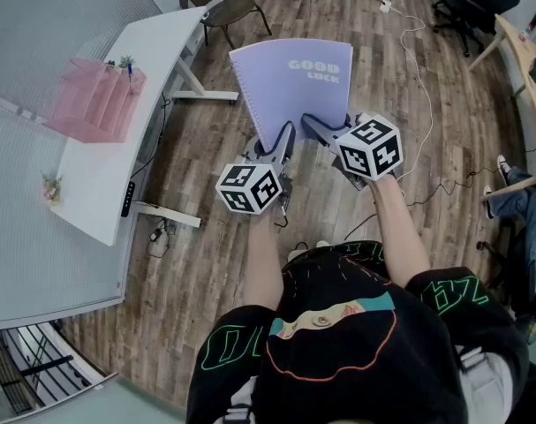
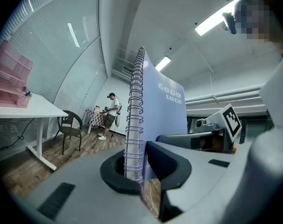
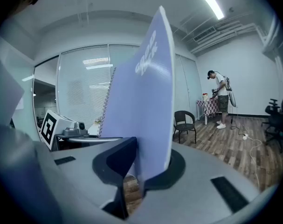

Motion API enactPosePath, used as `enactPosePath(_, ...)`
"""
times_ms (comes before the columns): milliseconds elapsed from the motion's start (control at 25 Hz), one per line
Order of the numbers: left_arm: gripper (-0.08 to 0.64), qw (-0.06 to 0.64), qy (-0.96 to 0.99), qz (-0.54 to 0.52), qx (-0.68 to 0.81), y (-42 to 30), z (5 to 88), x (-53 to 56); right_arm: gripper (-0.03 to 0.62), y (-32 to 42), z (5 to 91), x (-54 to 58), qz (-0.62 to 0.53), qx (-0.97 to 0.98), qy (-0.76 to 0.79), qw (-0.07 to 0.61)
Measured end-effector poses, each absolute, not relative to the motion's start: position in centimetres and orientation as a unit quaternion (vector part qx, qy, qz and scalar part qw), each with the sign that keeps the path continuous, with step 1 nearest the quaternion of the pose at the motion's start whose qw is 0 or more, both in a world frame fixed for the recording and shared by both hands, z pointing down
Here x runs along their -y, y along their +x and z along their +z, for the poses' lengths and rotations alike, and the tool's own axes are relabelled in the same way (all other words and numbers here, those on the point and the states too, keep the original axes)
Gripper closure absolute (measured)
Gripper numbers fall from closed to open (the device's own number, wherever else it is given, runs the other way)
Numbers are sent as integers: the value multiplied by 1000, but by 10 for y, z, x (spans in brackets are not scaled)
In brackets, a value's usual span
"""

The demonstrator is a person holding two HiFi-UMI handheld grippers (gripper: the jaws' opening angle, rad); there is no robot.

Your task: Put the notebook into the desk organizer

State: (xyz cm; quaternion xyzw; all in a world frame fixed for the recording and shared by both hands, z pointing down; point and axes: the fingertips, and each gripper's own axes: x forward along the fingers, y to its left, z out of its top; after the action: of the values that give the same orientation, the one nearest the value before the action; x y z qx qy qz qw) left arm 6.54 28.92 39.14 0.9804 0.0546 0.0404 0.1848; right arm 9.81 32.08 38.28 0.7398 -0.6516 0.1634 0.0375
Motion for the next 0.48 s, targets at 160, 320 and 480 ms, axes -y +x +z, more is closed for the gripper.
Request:
enactPosePath(160, 517, 191, 979, 37, -54, 69, 391, -292, 532, 102, 382, -324, 160, 649, 743, 34)
enactPosePath(320, 517, 190, 980, 32, -51, 72, 387, -297, 529, 105, 378, -328, 150, 652, 743, 30)
enactPosePath(480, 517, 192, 980, 28, -48, 75, 384, -293, 528, 109, 374, -325, 140, 657, 740, 30)
